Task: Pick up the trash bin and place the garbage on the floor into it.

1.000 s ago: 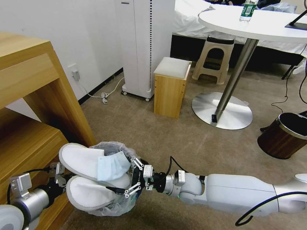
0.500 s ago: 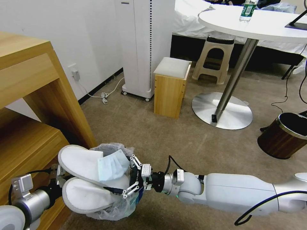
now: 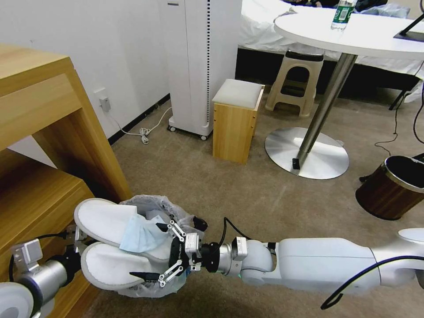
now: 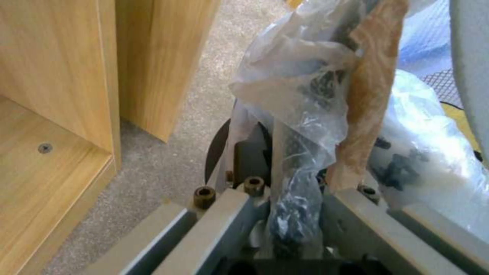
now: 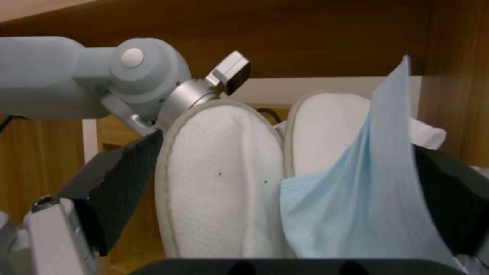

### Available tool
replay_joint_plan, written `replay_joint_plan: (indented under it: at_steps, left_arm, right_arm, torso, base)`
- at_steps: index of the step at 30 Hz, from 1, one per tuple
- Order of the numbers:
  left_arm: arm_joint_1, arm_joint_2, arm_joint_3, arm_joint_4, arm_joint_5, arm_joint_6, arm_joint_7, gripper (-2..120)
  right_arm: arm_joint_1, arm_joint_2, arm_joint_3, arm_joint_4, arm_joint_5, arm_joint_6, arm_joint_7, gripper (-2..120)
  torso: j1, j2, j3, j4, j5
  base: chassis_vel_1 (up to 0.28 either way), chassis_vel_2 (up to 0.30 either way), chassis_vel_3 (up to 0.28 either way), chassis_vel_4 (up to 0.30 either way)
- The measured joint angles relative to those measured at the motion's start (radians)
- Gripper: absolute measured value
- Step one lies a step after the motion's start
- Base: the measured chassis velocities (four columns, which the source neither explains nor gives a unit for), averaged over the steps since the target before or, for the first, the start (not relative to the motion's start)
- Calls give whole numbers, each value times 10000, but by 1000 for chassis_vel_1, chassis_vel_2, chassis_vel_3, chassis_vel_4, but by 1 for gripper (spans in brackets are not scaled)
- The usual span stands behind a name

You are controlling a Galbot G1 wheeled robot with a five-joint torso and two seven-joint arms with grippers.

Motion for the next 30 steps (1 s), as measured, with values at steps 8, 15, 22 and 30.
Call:
replay_joint_plan:
  at_steps: [8,15,22,30]
  left_arm:
    - [-32,-15,40,60,6,3,5,0]
    - [-80,-74,83,75,33,3,29,0]
    - [-46,-147,105,-44,103,4,101,0]
    - [27,-221,151,-259,192,6,160,0]
  right_arm:
    - [62,-10,-1,23,-81,-20,22,100]
    - [138,-39,90,37,-176,-24,83,100]
    - [139,52,417,-226,-391,-37,318,100]
    - [76,416,823,-778,-1069,-140,1181,100]
  torso:
    - [0,0,0,0,0]
    - [0,-1,0,0,1]
    - [0,0,0,0,0]
    - [0,0,0,0,0]
  base:
    - [0,0,0,0]
    - [0,0,0,0]
    - [0,0,0,0]
    - [0,0,0,0]
